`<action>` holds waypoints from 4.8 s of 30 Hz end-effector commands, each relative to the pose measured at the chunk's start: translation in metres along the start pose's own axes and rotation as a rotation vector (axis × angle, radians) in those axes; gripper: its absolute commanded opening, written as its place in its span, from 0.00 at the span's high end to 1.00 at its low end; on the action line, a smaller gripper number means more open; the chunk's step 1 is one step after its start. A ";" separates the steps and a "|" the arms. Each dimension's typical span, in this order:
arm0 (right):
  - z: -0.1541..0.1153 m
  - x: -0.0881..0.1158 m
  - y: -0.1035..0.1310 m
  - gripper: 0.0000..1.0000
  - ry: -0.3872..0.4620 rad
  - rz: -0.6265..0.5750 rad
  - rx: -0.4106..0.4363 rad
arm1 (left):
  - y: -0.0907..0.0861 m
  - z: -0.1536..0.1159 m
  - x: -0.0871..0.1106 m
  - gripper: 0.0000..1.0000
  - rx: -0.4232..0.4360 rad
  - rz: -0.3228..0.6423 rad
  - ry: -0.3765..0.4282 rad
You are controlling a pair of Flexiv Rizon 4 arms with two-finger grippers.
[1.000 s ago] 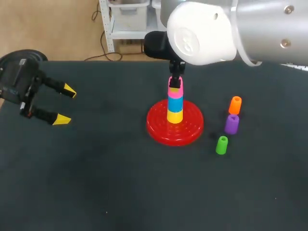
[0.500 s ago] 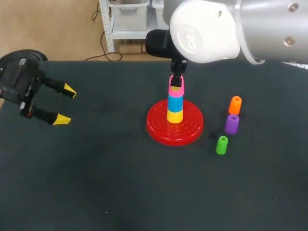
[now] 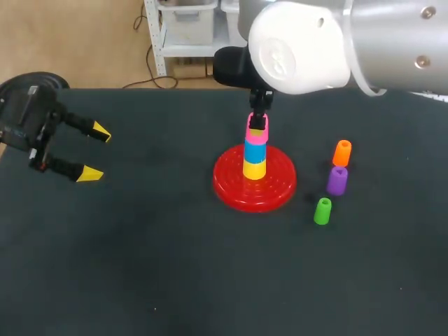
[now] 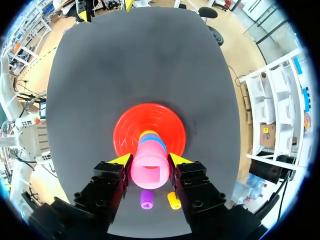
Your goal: Pick up and stack the cylinders on the red base in this order: pink,purple,orange,green
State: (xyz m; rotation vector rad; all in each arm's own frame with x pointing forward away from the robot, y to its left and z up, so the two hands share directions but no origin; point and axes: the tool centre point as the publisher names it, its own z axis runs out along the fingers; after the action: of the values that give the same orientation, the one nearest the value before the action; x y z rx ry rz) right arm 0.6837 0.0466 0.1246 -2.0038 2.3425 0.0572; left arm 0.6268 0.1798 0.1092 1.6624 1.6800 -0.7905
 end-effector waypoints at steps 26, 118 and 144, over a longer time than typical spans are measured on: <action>0.016 -0.005 -0.002 1.00 0.013 -0.021 -0.047 | -0.001 0.000 0.001 0.00 -0.004 0.003 -0.002; 0.055 0.165 0.027 0.00 0.049 0.310 -0.052 | -0.001 0.000 0.001 0.00 -0.004 0.003 -0.002; 0.068 0.167 0.027 0.00 0.086 0.294 -0.029 | -0.001 0.000 0.001 0.00 -0.004 0.003 -0.002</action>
State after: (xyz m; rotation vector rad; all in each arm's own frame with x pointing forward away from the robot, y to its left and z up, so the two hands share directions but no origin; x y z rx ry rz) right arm 0.6354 -0.1090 0.0455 -1.6931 2.6916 0.0195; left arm 0.6268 0.1798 0.1092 1.6623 1.6801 -0.7905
